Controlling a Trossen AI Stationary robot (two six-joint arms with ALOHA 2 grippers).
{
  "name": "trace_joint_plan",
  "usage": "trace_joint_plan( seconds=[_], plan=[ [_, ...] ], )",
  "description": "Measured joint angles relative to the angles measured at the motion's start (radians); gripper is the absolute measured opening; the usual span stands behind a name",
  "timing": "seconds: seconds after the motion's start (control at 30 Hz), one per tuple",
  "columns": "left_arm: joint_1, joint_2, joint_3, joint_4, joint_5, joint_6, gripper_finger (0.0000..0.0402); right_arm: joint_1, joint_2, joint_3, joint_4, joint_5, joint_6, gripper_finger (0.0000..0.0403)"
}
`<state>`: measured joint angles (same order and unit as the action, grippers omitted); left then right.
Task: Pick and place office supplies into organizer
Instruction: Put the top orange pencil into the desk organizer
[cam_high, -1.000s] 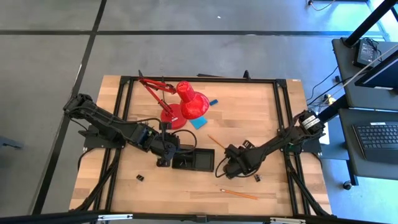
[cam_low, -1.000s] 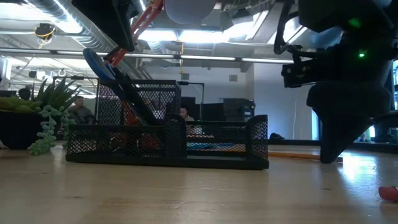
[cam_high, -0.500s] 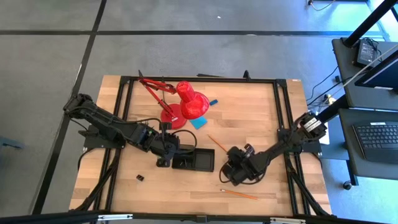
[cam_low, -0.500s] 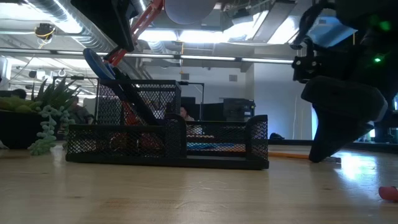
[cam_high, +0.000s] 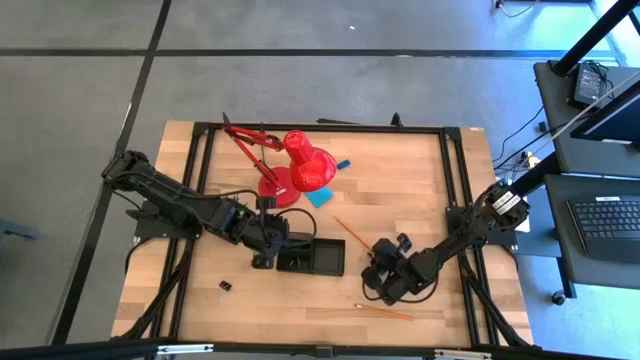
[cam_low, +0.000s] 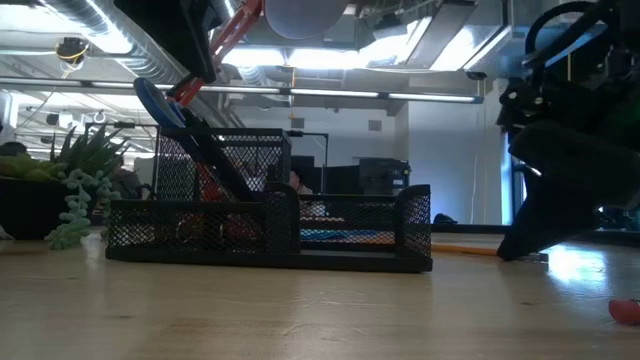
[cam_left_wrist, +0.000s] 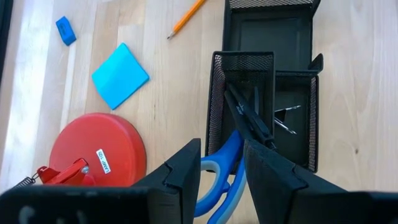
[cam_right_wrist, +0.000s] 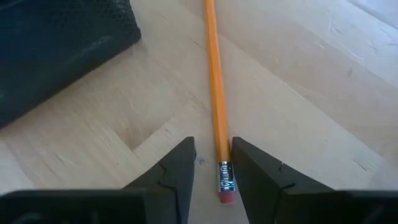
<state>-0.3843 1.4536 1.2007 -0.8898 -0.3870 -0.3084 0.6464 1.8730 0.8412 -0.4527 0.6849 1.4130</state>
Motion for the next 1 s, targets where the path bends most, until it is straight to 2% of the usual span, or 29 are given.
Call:
trace_joint_plan(
  seconds=[0.33, 0.63, 1.0],
  plan=[
    [0.0, 0.0, 0.0, 0.0, 0.01, -0.011, 0.0116, 0.025, 0.0, -0.105, 0.191, 0.132, 0.023, 0.0113],
    [0.0, 0.0, 0.0, 0.0, 0.014, -0.014, 0.0116, 0.037, -0.001, -0.204, 0.386, 0.209, 0.047, 0.0113],
    [0.0, 0.0, 0.0, 0.0, 0.014, -0.022, 0.0116, 0.035, -0.001, -0.195, 0.384, 0.198, -0.062, 0.0113]
  ],
)
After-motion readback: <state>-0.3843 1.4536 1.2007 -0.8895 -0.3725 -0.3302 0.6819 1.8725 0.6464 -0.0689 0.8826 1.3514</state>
